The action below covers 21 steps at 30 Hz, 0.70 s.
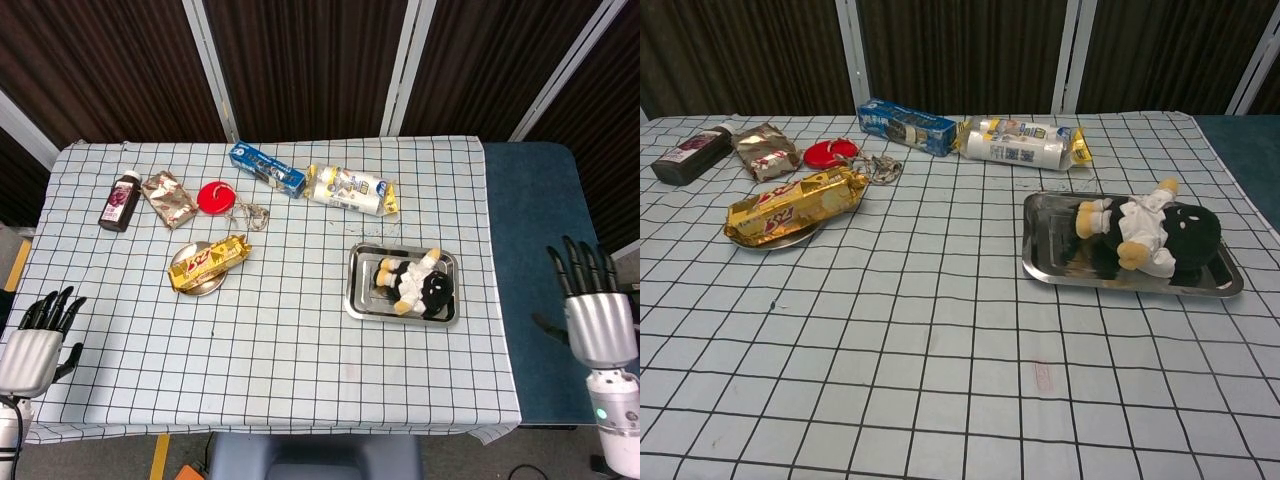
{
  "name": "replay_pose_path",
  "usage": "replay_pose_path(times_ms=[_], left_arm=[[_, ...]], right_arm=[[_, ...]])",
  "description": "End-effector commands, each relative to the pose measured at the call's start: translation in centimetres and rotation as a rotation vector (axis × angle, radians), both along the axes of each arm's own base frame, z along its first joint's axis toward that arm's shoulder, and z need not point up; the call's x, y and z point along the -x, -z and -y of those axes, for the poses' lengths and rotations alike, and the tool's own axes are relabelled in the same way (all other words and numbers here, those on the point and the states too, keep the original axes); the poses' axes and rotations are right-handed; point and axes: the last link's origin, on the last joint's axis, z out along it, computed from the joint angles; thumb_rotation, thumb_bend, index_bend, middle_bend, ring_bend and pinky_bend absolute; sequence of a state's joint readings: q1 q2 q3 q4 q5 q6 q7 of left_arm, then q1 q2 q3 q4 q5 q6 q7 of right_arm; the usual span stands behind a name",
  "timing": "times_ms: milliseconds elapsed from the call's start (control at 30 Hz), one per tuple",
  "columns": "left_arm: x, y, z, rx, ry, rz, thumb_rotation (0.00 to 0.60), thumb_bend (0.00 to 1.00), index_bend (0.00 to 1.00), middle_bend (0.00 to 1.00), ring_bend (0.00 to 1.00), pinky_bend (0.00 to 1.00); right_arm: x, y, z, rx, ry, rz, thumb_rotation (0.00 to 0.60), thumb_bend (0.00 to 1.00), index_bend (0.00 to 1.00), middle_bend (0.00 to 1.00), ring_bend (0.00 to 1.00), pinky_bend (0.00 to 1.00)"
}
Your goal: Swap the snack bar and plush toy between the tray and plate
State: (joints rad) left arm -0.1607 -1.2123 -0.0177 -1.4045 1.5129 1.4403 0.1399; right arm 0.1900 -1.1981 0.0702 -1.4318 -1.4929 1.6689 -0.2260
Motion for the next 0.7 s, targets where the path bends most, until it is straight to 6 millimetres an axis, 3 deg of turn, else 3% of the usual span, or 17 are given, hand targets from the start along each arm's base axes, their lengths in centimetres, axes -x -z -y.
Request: replay_pose_path(times_ms=[33,367,700], left_arm=[[-0.2,0.0,0.2,0.005,0.009,-0.005,0.6,0.44,0.11,0.0,0.0,0.15],[-0.4,-0.1,0.1,-0.004,0.02,-0.008,0.6,0.44,0.11,0.0,0.0,0.15],[0.4,0.0,-0.2,0.005,-0.022,-0.003,0.6,0.44,0.11,0.0,0.0,0.15]], right_arm=[[2.4,-1.2,-1.6,0.057,0.115,-0.021,0.6,0.05,0.0,0.0,0.0,0.0],[4.1,-0.1,-2.1,-0.044,0.251,-0.001,0.6,0.05,0.0,0.0,0.0,0.0],[4.7,1.0,-1.7,-0.092,0.214,-0.013,0.6,0.05,0.0,0.0,0.0,0.0]])
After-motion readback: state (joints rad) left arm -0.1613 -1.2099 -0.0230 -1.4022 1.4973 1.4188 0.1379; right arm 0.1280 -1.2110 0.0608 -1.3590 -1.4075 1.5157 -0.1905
